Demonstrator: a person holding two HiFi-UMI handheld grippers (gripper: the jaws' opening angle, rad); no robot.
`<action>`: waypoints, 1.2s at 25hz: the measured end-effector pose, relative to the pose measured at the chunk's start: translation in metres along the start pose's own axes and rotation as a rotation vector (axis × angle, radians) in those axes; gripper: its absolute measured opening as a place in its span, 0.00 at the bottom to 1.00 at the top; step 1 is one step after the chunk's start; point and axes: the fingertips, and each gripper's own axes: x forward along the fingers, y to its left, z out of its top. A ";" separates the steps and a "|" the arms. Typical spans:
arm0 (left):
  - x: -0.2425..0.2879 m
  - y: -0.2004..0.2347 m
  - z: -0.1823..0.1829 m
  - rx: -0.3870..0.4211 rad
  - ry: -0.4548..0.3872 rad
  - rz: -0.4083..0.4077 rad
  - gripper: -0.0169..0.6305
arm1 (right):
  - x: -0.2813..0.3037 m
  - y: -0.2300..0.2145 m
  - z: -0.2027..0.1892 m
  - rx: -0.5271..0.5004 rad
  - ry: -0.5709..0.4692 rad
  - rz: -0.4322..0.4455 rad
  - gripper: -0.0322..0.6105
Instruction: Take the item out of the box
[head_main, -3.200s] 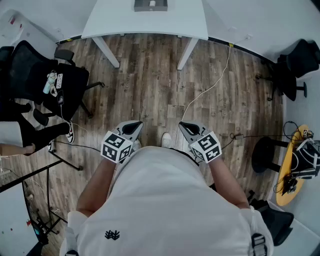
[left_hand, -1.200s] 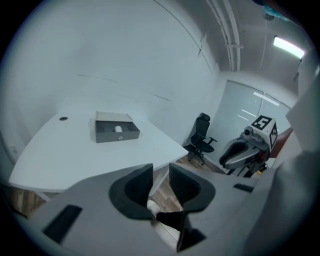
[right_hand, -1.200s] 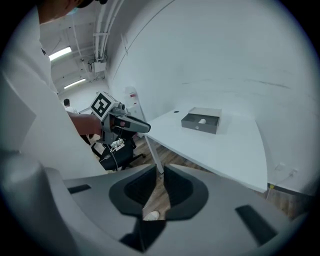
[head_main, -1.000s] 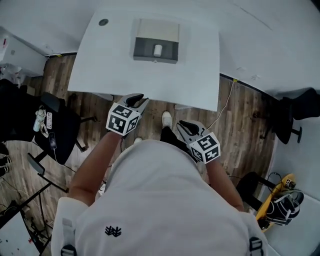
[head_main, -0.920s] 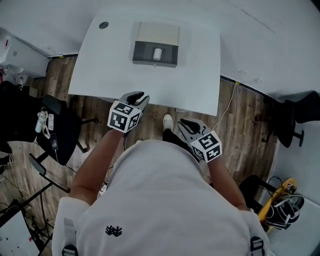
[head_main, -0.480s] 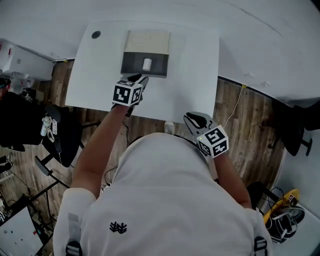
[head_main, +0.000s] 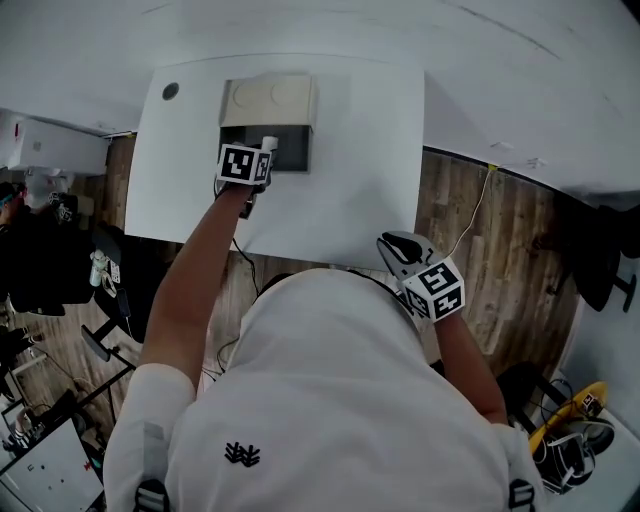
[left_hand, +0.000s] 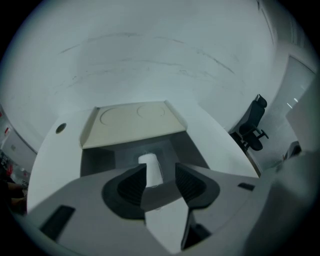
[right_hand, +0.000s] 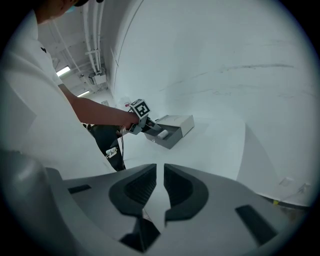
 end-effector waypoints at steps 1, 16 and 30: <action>0.004 0.003 -0.001 0.001 0.018 0.008 0.31 | -0.001 -0.003 -0.001 0.005 0.002 0.002 0.12; 0.040 0.030 -0.016 -0.005 0.192 0.095 0.29 | -0.004 -0.027 -0.006 0.036 0.017 -0.015 0.12; 0.011 0.009 -0.003 0.000 0.082 0.000 0.27 | 0.014 -0.018 0.004 -0.013 0.037 0.029 0.12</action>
